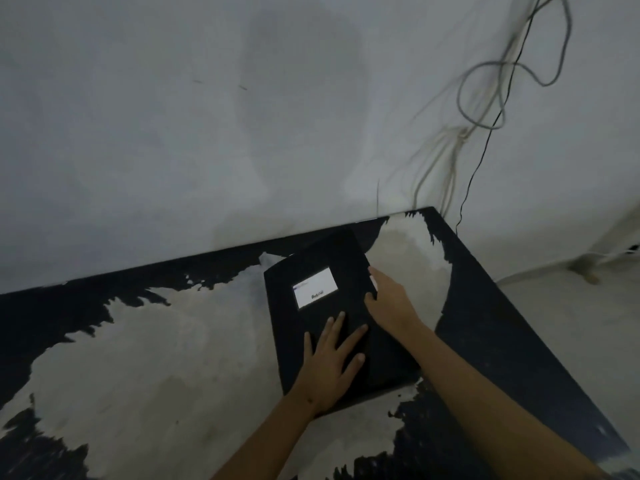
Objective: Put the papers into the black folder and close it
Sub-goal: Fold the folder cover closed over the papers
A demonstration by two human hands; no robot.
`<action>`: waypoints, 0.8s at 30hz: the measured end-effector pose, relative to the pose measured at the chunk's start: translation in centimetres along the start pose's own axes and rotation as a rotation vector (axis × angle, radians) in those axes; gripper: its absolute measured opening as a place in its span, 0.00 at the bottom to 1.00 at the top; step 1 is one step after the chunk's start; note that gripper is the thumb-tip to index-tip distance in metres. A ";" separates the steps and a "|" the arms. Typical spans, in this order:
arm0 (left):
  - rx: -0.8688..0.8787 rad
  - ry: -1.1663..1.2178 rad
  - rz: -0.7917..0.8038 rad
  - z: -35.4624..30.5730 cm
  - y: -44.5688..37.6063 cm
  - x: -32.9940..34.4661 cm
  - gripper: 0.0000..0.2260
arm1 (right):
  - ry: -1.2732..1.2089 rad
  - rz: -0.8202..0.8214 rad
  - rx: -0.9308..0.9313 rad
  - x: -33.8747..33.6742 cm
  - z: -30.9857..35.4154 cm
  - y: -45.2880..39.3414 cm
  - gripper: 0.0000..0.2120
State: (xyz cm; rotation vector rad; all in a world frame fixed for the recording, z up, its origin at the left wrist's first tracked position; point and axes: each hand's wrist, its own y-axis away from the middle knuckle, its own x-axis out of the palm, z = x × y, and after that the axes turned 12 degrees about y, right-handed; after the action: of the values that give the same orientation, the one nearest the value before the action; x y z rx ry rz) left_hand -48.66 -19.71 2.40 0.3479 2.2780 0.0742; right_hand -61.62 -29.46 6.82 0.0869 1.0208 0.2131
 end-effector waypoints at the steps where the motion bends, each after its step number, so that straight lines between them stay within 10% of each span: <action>1: 0.006 -0.041 0.019 0.4 -0.7 0.5 0.32 | 0.026 0.012 0.020 0.5 -1.0 -0.2 0.26; 24: -0.159 -0.276 0.159 3.3 -3.5 4.1 0.25 | 0.484 0.175 0.051 6.9 -4.5 -1.8 0.37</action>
State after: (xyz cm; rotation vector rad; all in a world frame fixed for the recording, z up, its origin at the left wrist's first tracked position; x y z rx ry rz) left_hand -49.61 -22.09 -3.36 0.4266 1.9557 0.2707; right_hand -61.73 -29.85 -1.57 0.1773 1.5026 0.3790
